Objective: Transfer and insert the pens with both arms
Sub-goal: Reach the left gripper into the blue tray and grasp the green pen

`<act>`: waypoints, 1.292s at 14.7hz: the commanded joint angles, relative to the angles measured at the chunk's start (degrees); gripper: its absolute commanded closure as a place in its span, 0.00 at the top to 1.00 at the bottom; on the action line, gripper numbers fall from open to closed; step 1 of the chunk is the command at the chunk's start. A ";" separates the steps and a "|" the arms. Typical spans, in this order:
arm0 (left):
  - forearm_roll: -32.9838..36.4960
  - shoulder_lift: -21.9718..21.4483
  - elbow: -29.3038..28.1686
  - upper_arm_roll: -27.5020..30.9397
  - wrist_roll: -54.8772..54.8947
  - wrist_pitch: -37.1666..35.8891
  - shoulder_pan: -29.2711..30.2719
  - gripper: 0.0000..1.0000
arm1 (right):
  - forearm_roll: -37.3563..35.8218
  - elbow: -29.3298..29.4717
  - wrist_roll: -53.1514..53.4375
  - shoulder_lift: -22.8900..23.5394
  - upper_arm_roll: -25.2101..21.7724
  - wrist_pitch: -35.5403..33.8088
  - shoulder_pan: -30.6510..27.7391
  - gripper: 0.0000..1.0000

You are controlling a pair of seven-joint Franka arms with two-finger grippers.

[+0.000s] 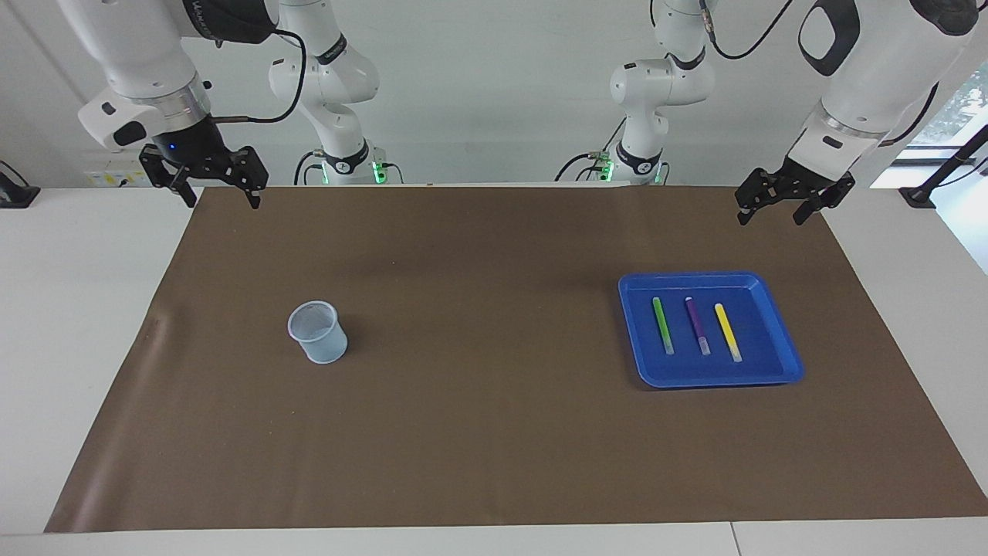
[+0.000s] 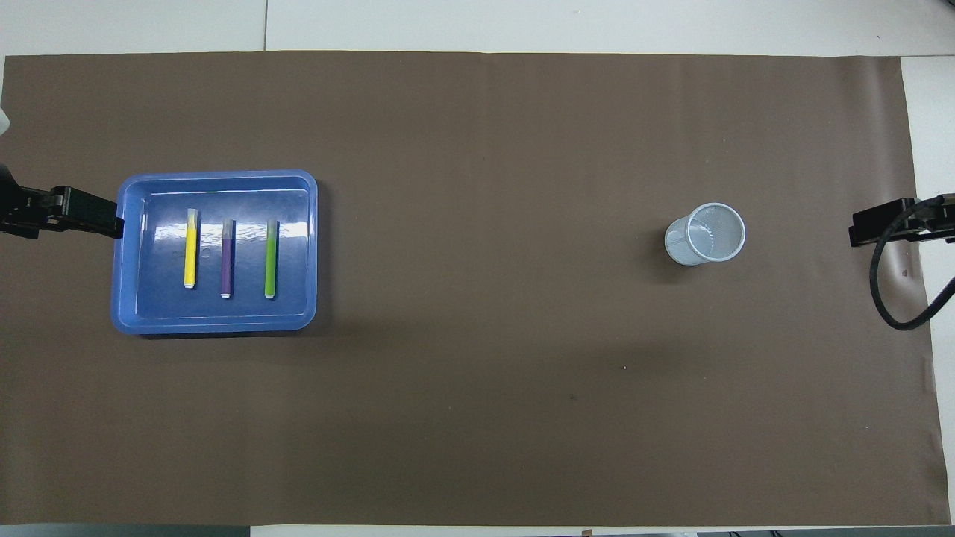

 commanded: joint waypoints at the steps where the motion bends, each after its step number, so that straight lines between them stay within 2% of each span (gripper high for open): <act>1: 1.33 -1.09 -1.71 -0.38 -1.72 0.95 0.18 1.00 | 0.82 0.61 -0.17 0.31 0.23 -0.55 -0.45 1.00; 7: 1.33 -1.44 -1.89 -0.38 -1.91 1.12 -0.52 1.00 | 0.82 0.61 -0.17 0.23 0.23 -0.64 -0.36 1.00; 9: 1.33 -1.88 -5.04 -0.73 -1.73 6.38 -0.70 1.00 | 1.26 0.61 -0.35 0.14 0.23 -0.99 -0.45 1.00; 13: 1.33 -1.45 -13.65 -0.91 -1.47 17.54 -3.24 1.00 | 7.31 0.43 -0.52 0.05 -0.47 -2.66 -2.29 1.00; 19: 1.33 5.22 -24.47 -0.82 -1.03 36.70 -5.27 1.00 | 20.41 -1.41 0.52 -0.65 -0.47 -3.28 -5.20 1.00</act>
